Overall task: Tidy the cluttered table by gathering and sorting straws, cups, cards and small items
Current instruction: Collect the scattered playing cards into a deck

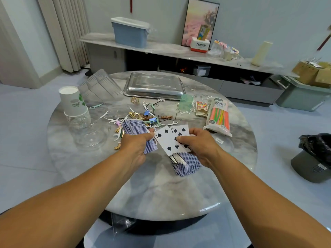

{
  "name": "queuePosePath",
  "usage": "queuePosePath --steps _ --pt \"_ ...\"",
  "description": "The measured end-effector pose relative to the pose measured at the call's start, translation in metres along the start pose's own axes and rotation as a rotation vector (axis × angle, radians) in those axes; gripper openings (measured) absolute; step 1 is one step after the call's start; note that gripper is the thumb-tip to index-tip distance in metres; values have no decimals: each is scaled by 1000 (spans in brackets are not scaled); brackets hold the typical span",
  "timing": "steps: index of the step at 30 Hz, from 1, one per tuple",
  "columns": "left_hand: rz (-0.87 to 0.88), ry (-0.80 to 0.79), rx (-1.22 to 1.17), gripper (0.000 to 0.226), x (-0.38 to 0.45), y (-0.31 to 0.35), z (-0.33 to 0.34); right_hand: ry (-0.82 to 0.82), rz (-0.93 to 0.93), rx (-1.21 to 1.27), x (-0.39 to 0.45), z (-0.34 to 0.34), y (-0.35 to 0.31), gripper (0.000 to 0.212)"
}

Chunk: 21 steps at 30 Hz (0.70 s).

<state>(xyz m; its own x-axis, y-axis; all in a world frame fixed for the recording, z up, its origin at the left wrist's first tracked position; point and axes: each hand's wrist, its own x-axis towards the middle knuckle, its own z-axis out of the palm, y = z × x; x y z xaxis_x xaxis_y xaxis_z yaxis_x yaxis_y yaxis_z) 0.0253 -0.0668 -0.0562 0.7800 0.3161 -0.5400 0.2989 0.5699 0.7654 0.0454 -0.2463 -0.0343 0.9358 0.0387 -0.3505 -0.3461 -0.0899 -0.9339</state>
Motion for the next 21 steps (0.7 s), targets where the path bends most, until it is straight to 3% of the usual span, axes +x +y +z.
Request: queuePosePath --steps 3,6,10,13,15,18,21 --pt "30 69 33 47 3 1 -4 126 -97 -97 1 -1 -1 26" --pt "79 214 134 31 8 3 -9 286 -361 -540 4 -6 1 23" --pt "151 308 178 33 12 6 -13 282 -594 -1056 8 -8 16 13" --pt "149 278 94 28 8 13 -11 146 -479 -1288 9 -4 33 20" --pt "67 142 -47 27 3 17 -9 60 -340 -1295 7 -1 41 23" --pt "-59 -91 -175 26 -6 18 -4 3 -181 -1231 7 0 43 57" --pt "-123 -204 -224 27 -11 17 -1 -56 -142 -1315 8 -3 36 77"
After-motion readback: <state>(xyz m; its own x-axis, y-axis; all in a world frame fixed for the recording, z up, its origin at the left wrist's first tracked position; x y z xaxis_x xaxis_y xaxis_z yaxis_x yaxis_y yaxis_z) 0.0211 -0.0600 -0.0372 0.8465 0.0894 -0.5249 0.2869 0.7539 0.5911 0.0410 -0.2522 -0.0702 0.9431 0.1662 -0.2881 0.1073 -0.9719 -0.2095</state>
